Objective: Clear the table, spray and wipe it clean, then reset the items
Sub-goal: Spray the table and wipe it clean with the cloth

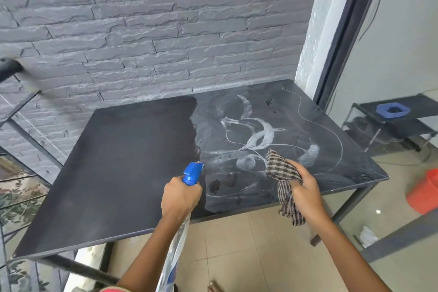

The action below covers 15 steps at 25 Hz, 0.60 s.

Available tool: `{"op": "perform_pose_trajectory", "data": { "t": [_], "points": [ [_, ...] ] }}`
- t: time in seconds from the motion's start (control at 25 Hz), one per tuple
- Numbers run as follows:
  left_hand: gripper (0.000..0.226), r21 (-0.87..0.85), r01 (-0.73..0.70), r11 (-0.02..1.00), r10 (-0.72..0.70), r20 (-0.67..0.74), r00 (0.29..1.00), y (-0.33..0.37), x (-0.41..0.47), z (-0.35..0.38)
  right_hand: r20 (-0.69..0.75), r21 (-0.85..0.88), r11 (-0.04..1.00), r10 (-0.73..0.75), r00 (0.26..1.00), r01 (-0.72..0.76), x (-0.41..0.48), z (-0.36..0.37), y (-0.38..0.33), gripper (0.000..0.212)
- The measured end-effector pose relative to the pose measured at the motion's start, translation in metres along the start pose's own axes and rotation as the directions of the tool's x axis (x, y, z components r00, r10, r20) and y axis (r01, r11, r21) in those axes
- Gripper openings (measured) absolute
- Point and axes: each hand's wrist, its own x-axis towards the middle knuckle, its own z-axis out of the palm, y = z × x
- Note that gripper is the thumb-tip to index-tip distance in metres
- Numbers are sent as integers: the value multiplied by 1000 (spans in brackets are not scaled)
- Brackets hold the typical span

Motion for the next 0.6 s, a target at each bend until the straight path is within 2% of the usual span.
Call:
{"op": "perform_pose_trajectory", "data": {
  "t": [0.28, 0.44, 0.6],
  "points": [
    [4, -31, 37, 999, -40, -91, 995, 37, 51, -1, 50, 16, 999, -29, 998, 28, 54, 20, -21, 52],
    [5, -55, 5, 998, -10, -91, 996, 56, 97, 2, 85, 31, 998, -49, 995, 46, 97, 35, -33, 59],
    [7, -65, -25, 998, 19, -91, 996, 84, 152, 5, 122, 9, 999, -54, 991, 53, 149, 53, -45, 54]
  ]
}}
